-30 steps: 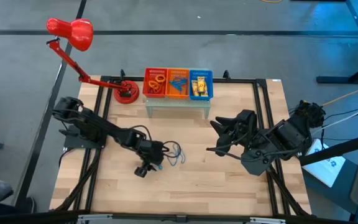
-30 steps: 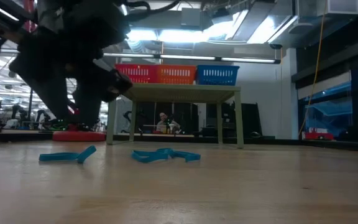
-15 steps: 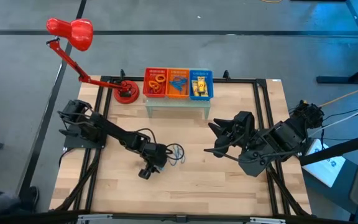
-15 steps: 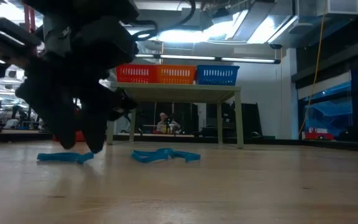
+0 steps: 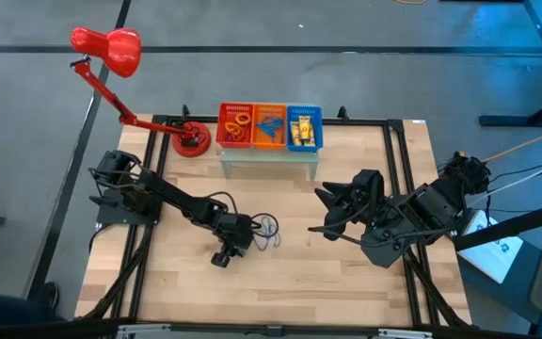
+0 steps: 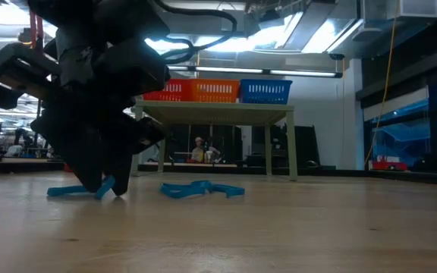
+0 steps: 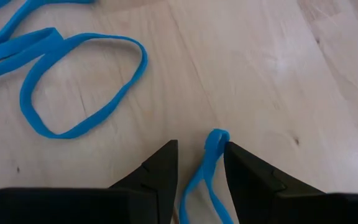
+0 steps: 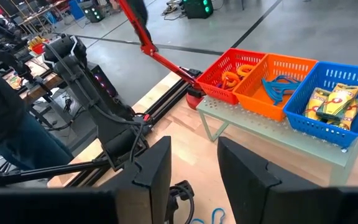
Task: Pick & Place Office Desk Supplies
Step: Put the blue rubber band into the orange bin on the shelf
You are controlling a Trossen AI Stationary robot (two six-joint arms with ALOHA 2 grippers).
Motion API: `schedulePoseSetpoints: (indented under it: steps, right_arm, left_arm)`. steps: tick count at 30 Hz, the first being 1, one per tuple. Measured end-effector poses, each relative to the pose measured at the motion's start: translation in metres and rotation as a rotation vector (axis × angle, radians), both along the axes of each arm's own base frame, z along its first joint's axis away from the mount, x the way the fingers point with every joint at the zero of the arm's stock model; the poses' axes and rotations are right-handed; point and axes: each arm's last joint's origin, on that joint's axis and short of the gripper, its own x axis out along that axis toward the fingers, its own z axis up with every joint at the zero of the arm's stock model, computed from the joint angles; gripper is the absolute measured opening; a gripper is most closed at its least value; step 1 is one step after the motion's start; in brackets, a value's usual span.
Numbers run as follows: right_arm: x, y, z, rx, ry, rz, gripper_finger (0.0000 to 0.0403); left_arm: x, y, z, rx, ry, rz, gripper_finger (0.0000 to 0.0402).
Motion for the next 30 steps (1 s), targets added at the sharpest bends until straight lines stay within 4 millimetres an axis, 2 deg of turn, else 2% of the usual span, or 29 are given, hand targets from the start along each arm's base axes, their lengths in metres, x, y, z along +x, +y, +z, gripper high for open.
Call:
schedulePoseSetpoints:
  steps: [8,12,17,20,22,25,30]
  right_arm:
    - [0.0,0.0,0.0,0.0,0.001,0.001,0.0132]
    - [0.0,0.0,0.0,0.0,0.0,0.0,0.0132]
    - [0.0,0.0,0.0,0.0,0.0,0.0,0.0132]
    - [0.0,0.0,0.0,0.0,0.0,-0.001,0.0132]
    - [0.0,-0.001,0.0,0.0,-0.001,-0.004,0.0132]
    - [0.002,-0.003,0.0,0.0,0.0,-0.013,0.0132]
    - [0.004,-0.007,0.0,-0.009,0.003,-0.024,0.0132]
  left_arm:
    - [-0.001,-0.001,-0.001,-0.005,0.002,0.005,0.011]
    - [-0.001,0.0,-0.001,0.004,0.0,0.005,0.0077]
    - [-0.002,0.0,0.0,0.023,-0.008,0.007,0.0011]
    - [-0.003,0.001,0.008,0.016,-0.032,0.009,0.0005]
    - [-0.002,0.004,0.018,0.005,-0.075,0.017,0.0004]
    - [0.0,0.012,0.045,-0.008,-0.167,0.056,0.0004]
    - [0.004,0.039,0.122,0.001,-0.444,0.221,0.0003]
